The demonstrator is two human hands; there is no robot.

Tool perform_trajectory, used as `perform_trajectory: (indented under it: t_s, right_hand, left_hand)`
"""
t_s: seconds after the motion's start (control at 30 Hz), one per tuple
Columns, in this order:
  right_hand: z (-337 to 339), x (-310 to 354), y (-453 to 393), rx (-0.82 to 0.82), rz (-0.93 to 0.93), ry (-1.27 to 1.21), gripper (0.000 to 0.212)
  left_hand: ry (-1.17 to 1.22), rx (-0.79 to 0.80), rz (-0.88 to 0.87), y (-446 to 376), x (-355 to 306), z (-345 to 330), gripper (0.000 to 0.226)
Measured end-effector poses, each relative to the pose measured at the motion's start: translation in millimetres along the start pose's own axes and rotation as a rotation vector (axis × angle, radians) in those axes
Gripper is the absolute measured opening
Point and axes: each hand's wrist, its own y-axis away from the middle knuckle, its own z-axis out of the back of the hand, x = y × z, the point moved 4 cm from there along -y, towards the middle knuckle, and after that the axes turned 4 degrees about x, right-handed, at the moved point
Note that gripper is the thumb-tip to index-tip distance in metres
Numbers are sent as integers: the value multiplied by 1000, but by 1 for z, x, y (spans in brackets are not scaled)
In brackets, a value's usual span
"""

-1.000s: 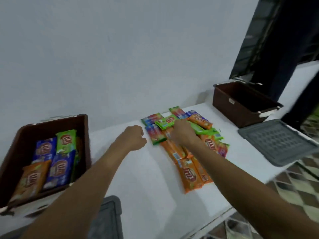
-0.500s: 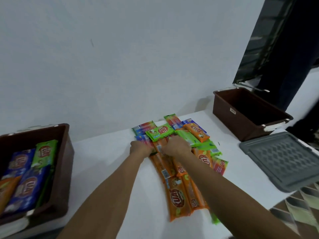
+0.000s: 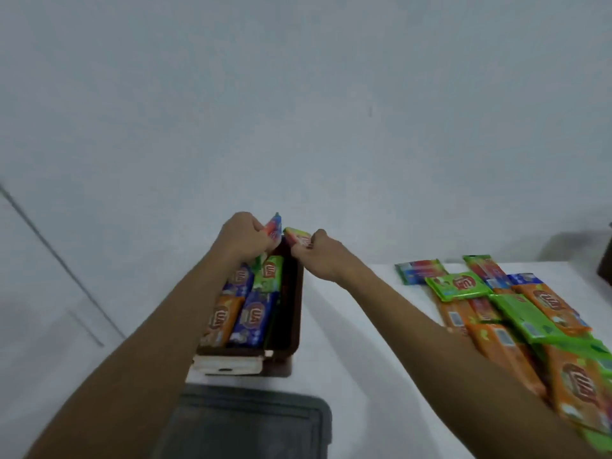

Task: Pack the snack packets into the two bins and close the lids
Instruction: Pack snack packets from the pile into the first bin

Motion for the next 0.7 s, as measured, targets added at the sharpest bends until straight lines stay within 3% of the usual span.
perform_trajectory:
  t_s: [0.13,0.33,0.4,0.5,0.6,0.7]
  right_hand:
    - [-58,49,-40,24,30,128,63]
    - [-117,35,-83,-103,-161,214,67]
    - [-126,31,-88,-47,-186,298,72]
    - [-127,29,-88,-4,-152,432,57]
    - [-129,27,-80,1,-119,446,42]
    - [-128,34,-57,-67,0,518,38]
  left_hand:
    - [-277,28,35,-29,63,20,21]
    - [-495,193,-120,-42,98,-24,33]
    - [-481,336,-114,-45,109,-35,30]
    - [-371,422,-89,-47,119,-29,24]
    - [-295,409,-99,-40,120,-16,23]
    - [-200,282,-142,-12,117,0,19]
